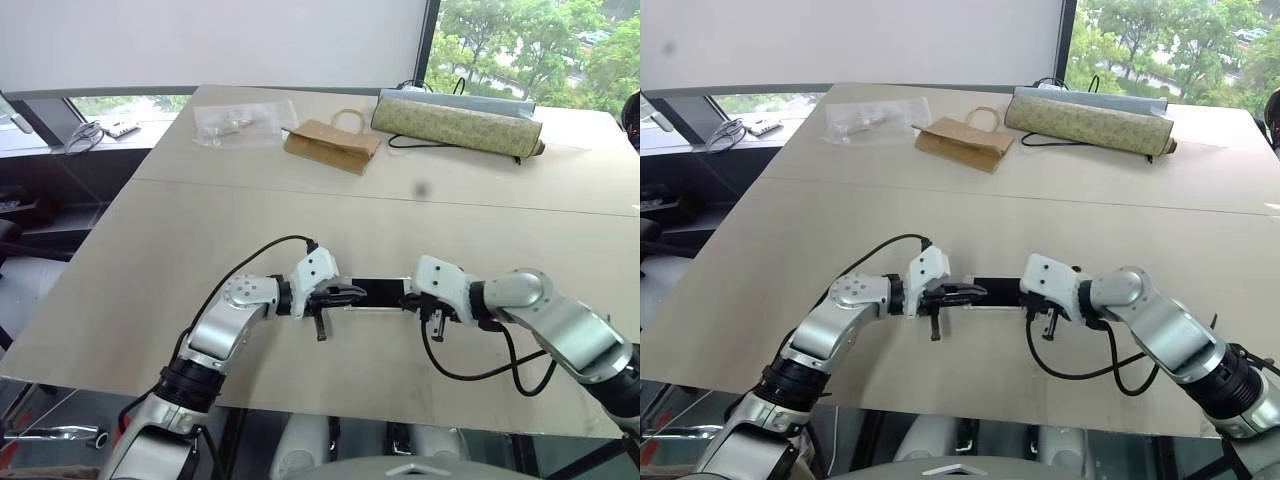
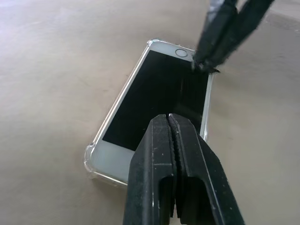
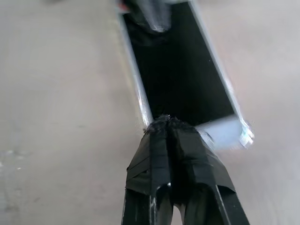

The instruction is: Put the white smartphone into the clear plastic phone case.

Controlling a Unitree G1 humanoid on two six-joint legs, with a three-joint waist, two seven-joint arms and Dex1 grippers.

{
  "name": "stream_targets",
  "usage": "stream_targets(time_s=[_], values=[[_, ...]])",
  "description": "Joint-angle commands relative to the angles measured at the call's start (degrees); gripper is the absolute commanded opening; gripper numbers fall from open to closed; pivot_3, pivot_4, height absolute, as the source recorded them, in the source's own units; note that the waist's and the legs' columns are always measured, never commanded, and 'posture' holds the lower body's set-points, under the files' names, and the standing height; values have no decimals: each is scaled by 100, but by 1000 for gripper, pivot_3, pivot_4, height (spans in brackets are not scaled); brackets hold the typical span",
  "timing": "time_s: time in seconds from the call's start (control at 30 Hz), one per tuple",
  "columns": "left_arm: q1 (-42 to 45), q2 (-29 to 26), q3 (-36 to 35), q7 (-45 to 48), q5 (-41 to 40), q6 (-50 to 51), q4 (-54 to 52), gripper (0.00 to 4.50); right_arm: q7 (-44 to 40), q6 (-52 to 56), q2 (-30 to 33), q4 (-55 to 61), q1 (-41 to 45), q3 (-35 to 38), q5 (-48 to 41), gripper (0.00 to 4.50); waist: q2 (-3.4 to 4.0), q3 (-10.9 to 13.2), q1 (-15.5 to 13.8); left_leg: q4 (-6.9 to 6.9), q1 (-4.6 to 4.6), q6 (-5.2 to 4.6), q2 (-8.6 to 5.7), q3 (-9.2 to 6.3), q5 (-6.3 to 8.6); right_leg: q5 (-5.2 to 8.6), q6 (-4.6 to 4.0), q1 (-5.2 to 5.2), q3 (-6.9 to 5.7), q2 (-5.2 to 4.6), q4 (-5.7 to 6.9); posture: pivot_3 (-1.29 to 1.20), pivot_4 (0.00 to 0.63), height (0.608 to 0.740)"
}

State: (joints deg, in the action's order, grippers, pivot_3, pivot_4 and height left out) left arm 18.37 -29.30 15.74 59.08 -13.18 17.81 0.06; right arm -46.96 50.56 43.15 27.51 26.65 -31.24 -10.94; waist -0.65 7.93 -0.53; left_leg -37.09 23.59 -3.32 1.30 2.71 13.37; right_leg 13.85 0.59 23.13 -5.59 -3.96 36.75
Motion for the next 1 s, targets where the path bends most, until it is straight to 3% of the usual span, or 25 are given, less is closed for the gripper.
stream_targets(time_s=[0.03, 0.23, 0.37, 0.47, 0.6, 0.7, 0.83, 0.93, 1.0], values=[[-19, -69, 119, 20, 232, 24, 404, 46, -364, 379, 57, -583, 15, -1017, 361, 0, -3, -10, -4, 0, -2, 0, 0, 0, 0, 0, 0, -1, 0, 0, 1, 0, 150, 740], [59, -23, 164, 41, 225, -35, 475, 46, -397, 481, -111, -915, -18, -864, 468, 0, -31, -53, -13, 16, -67, 25, 1, 5, 15, 14, -21, -57, 1, -17, -4, 0, 150, 740], [81, 2, 128, 37, 222, -63, 515, 46, -20, 428, -443, -341, -417, 413, 30, 0, -36, -56, -26, 26, -77, 31, 1, 7, 18, 14, -22, -59, -8, -35, -5, 0, 150, 740], [49, 110, -28, -11, 85, -191, 473, 46, 455, 303, -1026, 387, -980, 2010, -530, 0, -5, -16, -31, 35, -58, 31, 1, 12, 17, 8, -12, -40, -8, -38, -5, 0, 150, 740], [92, 290, -245, -36, -124, -246, 433, 46, 1000, -92, -1586, 858, -1440, 3051, -828, 0, 15, 9, -36, 23, 28, 11, -1, 22, -6, -15, -17, 40, -7, -37, 8, 0, 150, 740], [135, 405, -376, -44, -226, -336, 425, 46, 1059, -255, -1579, 961, -1802, 3501, -949, 0, 14, 25, -49, 22, 35, 12, -3, 21, -6, -17, -19, 41, -12, -29, 8, 0, 150, 740], [112, 471, -527, -49, -400, -383, 269, 0, 844, -677, -1339, 961, -2306, 3767, -1039, 1225, 2, 77, -45, 22, 38, 9, -5, 23, -5, -4, 1, 41, -12, -18, 4, 0, 150, 740], [4, 412, -702, 20, -667, -211, -69, 0, 519, -950, -1114, 1013, -2791, 3938, -1245, 2691, -2, 93, -39, 21, 39, 8, -4, 23, -5, -1, 6, 41, -11, -13, 5, 0, 150, 740], [-87, 320, -758, 113, -818, -95, -273, 826, 358, -1168, -963, 1008, -3055, 3988, -1296, 3666, -1, 101, -28, 21, 38, 8, -3, 22, -5, -1, 7, 41, -10, -11, 5, 0, 150, 740]])
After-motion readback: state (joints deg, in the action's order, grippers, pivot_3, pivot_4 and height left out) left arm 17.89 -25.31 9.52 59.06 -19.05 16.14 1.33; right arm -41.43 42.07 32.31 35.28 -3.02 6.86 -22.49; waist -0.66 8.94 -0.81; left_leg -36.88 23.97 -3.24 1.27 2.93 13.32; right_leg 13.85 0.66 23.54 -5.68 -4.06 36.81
